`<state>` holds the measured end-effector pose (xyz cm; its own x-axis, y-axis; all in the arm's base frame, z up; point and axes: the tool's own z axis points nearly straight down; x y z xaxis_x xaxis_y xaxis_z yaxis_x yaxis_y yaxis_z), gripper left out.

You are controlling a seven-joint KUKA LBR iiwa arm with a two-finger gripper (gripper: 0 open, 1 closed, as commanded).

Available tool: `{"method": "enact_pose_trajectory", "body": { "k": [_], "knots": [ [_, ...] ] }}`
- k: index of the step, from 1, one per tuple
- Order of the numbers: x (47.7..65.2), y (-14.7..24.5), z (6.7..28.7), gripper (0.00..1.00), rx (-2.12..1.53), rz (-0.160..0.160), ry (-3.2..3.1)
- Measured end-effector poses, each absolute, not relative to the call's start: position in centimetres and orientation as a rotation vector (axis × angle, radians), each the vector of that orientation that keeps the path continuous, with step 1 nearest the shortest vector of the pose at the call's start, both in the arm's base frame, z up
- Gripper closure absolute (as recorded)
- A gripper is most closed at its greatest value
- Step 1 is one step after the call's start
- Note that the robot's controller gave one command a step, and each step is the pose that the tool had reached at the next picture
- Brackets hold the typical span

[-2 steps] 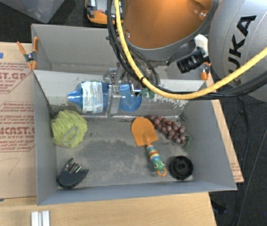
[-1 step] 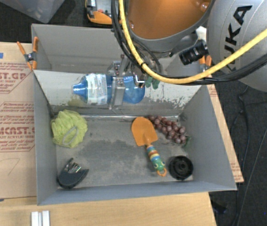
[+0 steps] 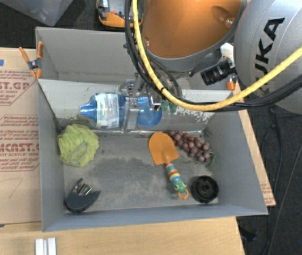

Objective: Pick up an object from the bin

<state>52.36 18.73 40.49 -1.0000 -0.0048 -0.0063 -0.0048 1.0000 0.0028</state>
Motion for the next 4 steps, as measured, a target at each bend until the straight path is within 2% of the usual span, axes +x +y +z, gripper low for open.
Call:
{"method": "enact_pose_trajectory", "body": {
  "k": [1, 2, 3, 4],
  "knots": [
    [53.4, 18.7, 37.7, 0.0, 0.026, 0.001, 3.135],
    [53.1, 19.7, 41.8, 0.0, -0.007, 0.009, 3.125],
    [54.0, 19.0, 43.9, 0.0, -0.008, 0.002, 3.134],
    [51.9, 19.7, 43.6, 0.0, -0.007, 0.005, 3.131]
  ]
}}
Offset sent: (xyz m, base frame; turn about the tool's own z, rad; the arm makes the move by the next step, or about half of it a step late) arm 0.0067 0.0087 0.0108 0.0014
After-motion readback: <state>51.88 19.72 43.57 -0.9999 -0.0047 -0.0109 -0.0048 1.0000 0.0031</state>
